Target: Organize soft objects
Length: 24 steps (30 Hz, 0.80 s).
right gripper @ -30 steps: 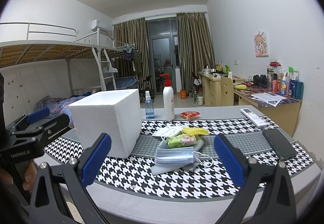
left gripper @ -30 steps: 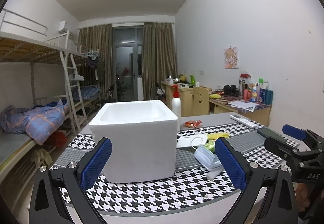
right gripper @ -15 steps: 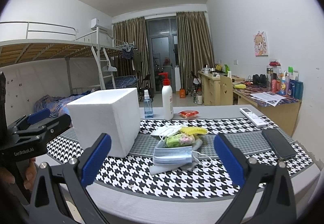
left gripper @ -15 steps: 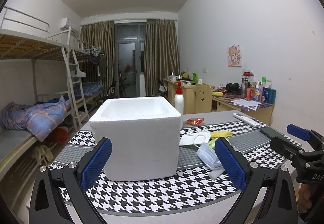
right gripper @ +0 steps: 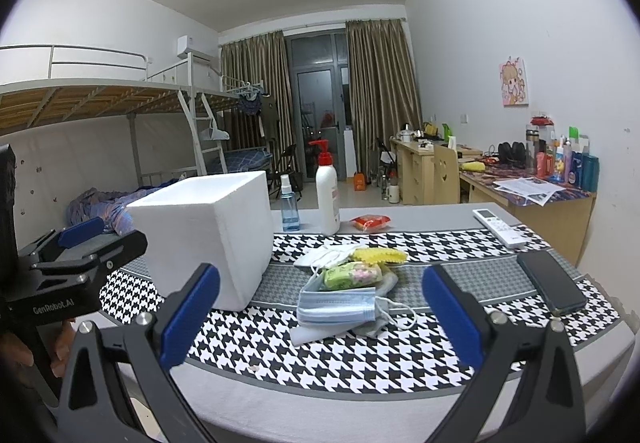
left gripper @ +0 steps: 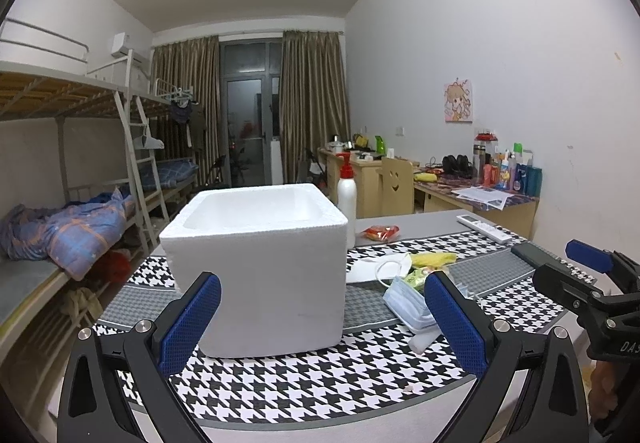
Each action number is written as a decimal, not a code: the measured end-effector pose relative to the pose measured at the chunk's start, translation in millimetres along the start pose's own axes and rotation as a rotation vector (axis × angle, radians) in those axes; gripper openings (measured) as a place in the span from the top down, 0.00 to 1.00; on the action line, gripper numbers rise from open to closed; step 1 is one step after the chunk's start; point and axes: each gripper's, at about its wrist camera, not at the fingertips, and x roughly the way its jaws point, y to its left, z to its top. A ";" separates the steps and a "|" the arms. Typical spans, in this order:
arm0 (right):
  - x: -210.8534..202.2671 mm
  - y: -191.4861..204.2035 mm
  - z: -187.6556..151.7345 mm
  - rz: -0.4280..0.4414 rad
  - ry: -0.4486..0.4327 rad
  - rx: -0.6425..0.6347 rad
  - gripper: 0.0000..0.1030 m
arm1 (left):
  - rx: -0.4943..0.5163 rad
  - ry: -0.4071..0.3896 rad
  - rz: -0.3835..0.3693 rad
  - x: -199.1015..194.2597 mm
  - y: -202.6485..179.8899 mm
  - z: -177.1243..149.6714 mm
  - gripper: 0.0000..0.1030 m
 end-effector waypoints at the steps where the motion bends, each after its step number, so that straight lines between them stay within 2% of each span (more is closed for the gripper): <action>1: -0.3 0.4 -0.3 -0.001 0.000 -0.001 0.01 | 0.001 0.000 -0.001 0.7 -0.2 0.9 0.01; 13: 20.3 -21.0 4.4 -0.040 0.027 0.018 0.01 | 0.047 0.039 -0.064 21.4 -13.4 5.8 0.01; 24: 44.2 -39.3 7.8 -0.056 0.079 0.020 0.01 | 0.052 0.114 -0.134 50.0 -30.2 4.4 0.01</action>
